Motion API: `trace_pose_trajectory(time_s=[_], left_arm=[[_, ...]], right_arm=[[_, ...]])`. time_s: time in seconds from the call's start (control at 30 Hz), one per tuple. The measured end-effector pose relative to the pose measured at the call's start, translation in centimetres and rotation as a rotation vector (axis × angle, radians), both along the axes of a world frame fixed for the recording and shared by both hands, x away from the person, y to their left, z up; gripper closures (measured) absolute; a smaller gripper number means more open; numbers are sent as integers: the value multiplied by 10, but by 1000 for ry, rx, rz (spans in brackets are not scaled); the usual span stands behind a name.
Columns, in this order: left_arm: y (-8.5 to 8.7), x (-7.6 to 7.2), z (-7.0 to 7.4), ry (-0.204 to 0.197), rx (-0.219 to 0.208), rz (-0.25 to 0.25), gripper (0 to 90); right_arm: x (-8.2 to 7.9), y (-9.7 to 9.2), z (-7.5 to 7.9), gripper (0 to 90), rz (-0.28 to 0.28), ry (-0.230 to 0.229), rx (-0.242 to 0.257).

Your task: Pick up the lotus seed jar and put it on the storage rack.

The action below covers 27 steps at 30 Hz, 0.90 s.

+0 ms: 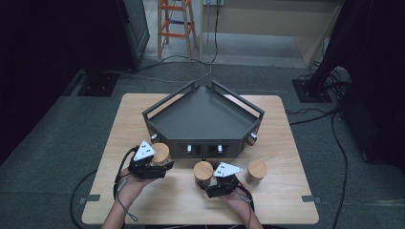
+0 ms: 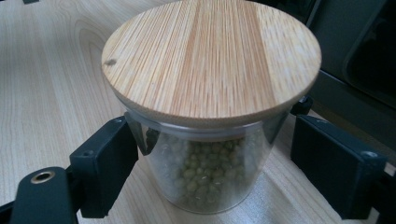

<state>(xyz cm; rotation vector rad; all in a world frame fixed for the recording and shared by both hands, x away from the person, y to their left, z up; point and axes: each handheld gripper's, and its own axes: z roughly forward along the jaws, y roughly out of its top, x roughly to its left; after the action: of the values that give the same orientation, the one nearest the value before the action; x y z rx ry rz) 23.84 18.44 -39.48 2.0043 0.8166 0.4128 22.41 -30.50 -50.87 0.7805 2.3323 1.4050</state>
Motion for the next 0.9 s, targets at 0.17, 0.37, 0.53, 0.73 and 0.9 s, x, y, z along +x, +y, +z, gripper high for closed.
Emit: trace_pose_trajectory(time_s=[0.17, 0.37, 0.53, 0.73, 0.9], left_arm=[[0, 4, 6, 2, -7, -10, 255], [-3, 9, 12, -1, -3, -13, 255], [-4, 13, 17, 1, -3, -19, 255], [-4, 17, 25, 3, -6, -22, 255], [-4, 19, 33, -10, 1, -23, 255]], right_arm=[[0, 0, 0, 150, 0, 1, 0], [0, 0, 0, 151, 0, -2, 1], [0, 0, 0, 151, 0, 1, 1], [0, 0, 0, 151, -1, 0, 1], [0, 0, 0, 151, -1, 0, 2]])
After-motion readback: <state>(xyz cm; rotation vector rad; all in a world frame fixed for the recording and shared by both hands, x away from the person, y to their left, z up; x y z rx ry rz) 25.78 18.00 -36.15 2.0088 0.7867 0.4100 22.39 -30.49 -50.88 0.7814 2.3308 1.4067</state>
